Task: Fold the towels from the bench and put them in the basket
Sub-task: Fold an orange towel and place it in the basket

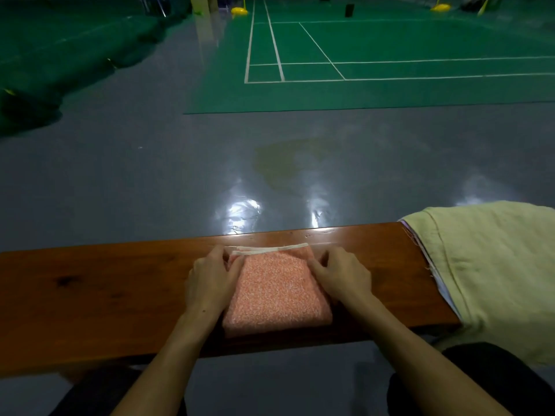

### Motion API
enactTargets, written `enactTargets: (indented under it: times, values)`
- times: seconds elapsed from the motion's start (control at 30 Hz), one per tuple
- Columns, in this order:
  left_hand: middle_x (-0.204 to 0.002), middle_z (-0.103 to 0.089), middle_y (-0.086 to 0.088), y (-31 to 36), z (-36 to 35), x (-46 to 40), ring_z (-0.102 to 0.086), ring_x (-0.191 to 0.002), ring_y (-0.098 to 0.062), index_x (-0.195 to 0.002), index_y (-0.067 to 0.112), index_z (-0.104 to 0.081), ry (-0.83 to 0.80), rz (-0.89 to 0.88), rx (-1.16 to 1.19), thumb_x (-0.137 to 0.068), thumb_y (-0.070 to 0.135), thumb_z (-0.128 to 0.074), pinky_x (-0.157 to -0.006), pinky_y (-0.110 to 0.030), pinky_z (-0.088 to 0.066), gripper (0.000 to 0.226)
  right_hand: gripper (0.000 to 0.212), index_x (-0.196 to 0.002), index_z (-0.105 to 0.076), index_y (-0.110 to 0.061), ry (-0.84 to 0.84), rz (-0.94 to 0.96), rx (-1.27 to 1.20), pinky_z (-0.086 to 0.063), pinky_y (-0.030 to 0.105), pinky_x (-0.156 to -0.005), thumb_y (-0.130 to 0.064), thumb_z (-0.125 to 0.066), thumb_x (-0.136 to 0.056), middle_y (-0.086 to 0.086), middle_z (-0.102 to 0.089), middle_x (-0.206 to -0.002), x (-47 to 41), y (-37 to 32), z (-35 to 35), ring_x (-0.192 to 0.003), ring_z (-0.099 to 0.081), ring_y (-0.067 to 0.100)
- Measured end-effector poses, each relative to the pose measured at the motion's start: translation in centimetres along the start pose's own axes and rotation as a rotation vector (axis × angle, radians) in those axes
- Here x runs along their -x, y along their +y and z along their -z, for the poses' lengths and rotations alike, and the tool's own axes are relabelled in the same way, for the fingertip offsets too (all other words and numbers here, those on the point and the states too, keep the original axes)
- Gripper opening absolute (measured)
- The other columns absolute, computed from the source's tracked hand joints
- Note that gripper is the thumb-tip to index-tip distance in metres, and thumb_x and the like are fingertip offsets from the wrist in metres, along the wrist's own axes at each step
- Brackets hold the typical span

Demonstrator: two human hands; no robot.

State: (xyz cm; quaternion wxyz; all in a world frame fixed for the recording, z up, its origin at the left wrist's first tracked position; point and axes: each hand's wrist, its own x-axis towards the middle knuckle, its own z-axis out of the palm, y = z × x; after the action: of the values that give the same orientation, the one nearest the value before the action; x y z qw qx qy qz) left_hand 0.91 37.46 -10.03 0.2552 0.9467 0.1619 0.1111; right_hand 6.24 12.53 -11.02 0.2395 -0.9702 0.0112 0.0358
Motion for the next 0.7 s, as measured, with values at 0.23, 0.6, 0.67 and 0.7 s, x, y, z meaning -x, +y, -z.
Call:
enactTargets:
  times: [0.23, 0.6, 0.67, 0.7]
  values:
    - [-0.140, -0.062, -0.008, 0.3, -0.8, 4.0, -0.056, -0.133, -0.027, -0.139, 0.014, -0.060, 0.002, -0.478, -0.191, -0.102, 0.045, -0.045, -0.113, -0.043, -0.047, 0.050, 0.042, -0.133, -0.060, -0.024, 0.103, 0.605, 0.147, -0.043, 0.044, -0.114, -0.048, -0.045, -0.102, 0.002, -0.058, -0.141, 3.7, -2.8, -1.2, -0.133, -0.048, 0.021]
    - [-0.170, 0.029, 0.006, -1.9, -1.9, 4.4, 0.031, -0.156, -0.016, -0.163, 0.039, 0.018, -0.345, -0.441, -0.411, -0.098, 0.071, 0.005, -0.130, -0.054, 0.004, 0.074, 0.083, -0.166, 0.011, -0.035, -0.171, 0.489, 0.327, 0.010, 0.061, -0.126, -0.079, -0.004, -0.098, -0.005, 0.022, -0.173, 3.8, 0.6, -2.9, -0.158, 0.024, 0.029]
    - [-0.172, 0.024, 0.007, -2.5, -1.3, 4.3, 0.026, -0.158, -0.017, -0.165, 0.040, 0.013, -0.337, -0.438, -0.411, -0.099, 0.073, 0.000, -0.130, -0.052, 0.002, 0.075, 0.087, -0.166, 0.010, -0.031, -0.177, 0.452, 0.342, 0.008, 0.061, -0.127, -0.081, -0.004, -0.097, -0.002, 0.021, -0.173, 3.3, 1.5, -2.4, -0.159, 0.021, 0.030]
    - [-0.174, 0.017, 0.006, -2.9, -1.0, 4.3, 0.020, -0.159, -0.018, -0.167, 0.039, 0.004, -0.321, -0.439, -0.399, -0.100, 0.073, -0.004, -0.131, -0.050, 0.000, 0.076, 0.089, -0.167, 0.007, -0.028, -0.166, 0.435, 0.346, 0.005, 0.061, -0.127, -0.082, -0.007, -0.097, 0.001, 0.017, -0.174, 3.1, 1.8, -2.1, -0.160, 0.017, 0.031]
